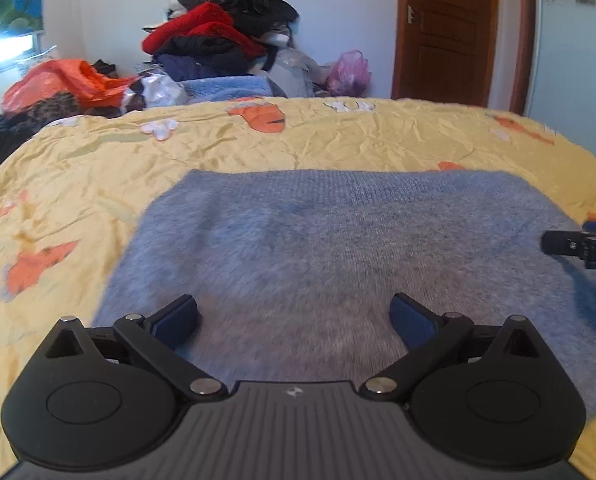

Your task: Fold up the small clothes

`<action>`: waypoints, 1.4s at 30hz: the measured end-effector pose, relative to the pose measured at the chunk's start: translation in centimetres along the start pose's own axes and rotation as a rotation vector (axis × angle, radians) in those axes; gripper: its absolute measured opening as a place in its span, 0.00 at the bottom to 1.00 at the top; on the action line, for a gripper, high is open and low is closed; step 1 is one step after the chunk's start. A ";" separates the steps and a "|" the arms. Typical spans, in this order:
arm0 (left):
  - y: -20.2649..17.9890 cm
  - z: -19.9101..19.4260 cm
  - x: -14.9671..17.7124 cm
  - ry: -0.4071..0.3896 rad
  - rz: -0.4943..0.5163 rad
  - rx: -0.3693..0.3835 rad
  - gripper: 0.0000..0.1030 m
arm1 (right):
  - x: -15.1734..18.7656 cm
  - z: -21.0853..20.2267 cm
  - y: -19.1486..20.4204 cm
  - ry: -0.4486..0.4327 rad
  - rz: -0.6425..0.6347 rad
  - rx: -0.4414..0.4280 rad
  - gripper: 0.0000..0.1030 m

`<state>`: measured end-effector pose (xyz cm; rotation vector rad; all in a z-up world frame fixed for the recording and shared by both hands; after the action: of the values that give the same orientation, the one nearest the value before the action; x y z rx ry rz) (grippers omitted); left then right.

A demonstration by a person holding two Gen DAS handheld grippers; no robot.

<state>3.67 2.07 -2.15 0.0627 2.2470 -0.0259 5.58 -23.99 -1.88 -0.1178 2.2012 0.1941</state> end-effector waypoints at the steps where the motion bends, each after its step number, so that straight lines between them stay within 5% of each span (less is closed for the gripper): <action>1: 0.6 -1.7 0.8 -0.021 -0.036 0.027 1.00 | 0.4 -1.8 -0.4 -0.024 0.036 -0.042 0.94; 4: 3.6 -6.1 3.8 -0.054 -0.207 0.080 1.00 | 2.7 -7.4 -3.1 -0.063 0.214 -0.149 0.97; 10: 9.4 -10.0 8.5 -0.043 -0.590 0.136 1.00 | 8.4 -12.3 -10.1 0.023 0.647 -0.199 0.97; 17: 9.4 -7.1 6.7 -0.026 -0.827 0.366 1.00 | 7.8 -9.4 -8.2 0.068 0.717 -0.330 1.00; 19: 9.6 -6.4 6.1 -0.028 -0.877 0.369 1.00 | 6.8 -8.0 -6.7 0.099 0.702 -0.362 1.00; 24: 9.8 -6.0 5.9 -0.029 -0.893 0.347 0.97 | 5.6 -6.4 -3.5 0.132 0.622 -0.396 0.98; 25: 9.9 -6.1 6.0 -0.027 -0.885 0.333 0.94 | 5.5 -6.3 -3.3 0.137 0.617 -0.397 0.91; 26: 9.9 -6.0 6.2 -0.020 -0.873 0.311 0.82 | 5.5 -6.2 -3.2 0.140 0.615 -0.397 0.84; 27: 10.0 -5.9 6.3 -0.011 -0.859 0.287 0.58 | 5.6 -6.1 -3.2 0.143 0.614 -0.394 0.79; 29: 10.3 -5.4 6.7 0.021 -0.835 0.253 0.32 | 6.0 -5.7 -3.4 0.171 0.621 -0.390 0.45; 31: 10.6 -5.2 7.0 0.038 -0.822 0.237 0.18 | 6.4 -5.3 -3.7 0.187 0.629 -0.383 0.19; 32: 10.7 -5.1 7.0 0.049 -0.804 0.226 0.06 | 6.8 -5.3 -4.0 0.188 0.637 -0.388 0.18; 39: 10.6 -9.5 5.8 -0.028 -0.689 0.229 0.04 | 5.2 -9.7 -4.6 0.125 0.617 -0.473 0.15; 42: 11.2 -9.7 6.6 0.012 -0.647 0.198 0.04 | 6.0 -10.2 -5.9 0.148 0.621 -0.454 0.14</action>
<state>-7.42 13.84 -1.16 -0.5578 2.1784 -0.5937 -5.18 -31.79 -1.30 0.3172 2.2431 1.0570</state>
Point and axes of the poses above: each gripper's, at about its wrist camera, not at the fingertips, and z roughly the way its jaws point, y to its left, x to its underside, the point moved 6 cm from there along z, roughly the way its jaws point, and after that the axes turned 2 degrees about y, right-handed, at the moved point
